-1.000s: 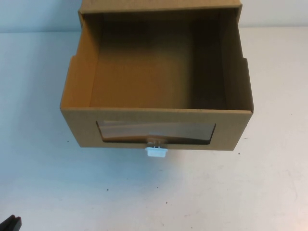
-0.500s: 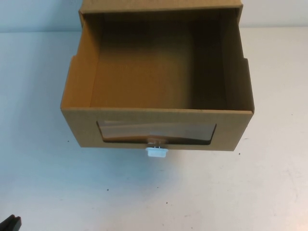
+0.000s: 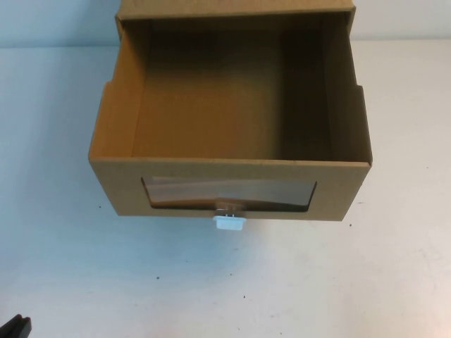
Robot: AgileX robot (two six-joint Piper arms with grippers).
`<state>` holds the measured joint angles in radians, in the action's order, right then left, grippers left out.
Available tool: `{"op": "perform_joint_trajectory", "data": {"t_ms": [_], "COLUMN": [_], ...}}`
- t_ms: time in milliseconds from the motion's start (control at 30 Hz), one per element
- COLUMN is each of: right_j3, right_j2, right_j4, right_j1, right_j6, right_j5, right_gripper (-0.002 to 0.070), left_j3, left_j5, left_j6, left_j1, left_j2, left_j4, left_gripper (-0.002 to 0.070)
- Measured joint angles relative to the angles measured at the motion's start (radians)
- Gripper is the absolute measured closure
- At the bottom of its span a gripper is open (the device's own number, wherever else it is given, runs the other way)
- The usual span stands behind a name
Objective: Open the shoe box
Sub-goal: 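Pull the top drawer of the cardboard box fully open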
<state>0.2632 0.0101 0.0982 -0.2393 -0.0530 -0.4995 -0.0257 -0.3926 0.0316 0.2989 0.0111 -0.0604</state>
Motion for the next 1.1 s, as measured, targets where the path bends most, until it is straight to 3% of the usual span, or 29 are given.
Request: {"op": "perform_joint_trajectory", "data": {"t_ms": [233, 1100], "right_j3": [-0.28, -0.287], "right_j2": [-0.018, -0.018], "right_j4": [-0.071, -0.039], "right_j1": [0.0, 0.208], "right_j6": [0.004, 0.079], "right_j5": [0.128, 0.136], "right_gripper": [0.0689, 0.0689], "left_j3": [-0.002, -0.002], "left_j5": [-0.002, -0.002], "left_j6": [0.0, 0.0], "left_j1": [0.0, 0.0], "left_j2": [0.0, 0.0], "left_j4": [-0.008, -0.011], "left_gripper": [0.068, 0.068]}}
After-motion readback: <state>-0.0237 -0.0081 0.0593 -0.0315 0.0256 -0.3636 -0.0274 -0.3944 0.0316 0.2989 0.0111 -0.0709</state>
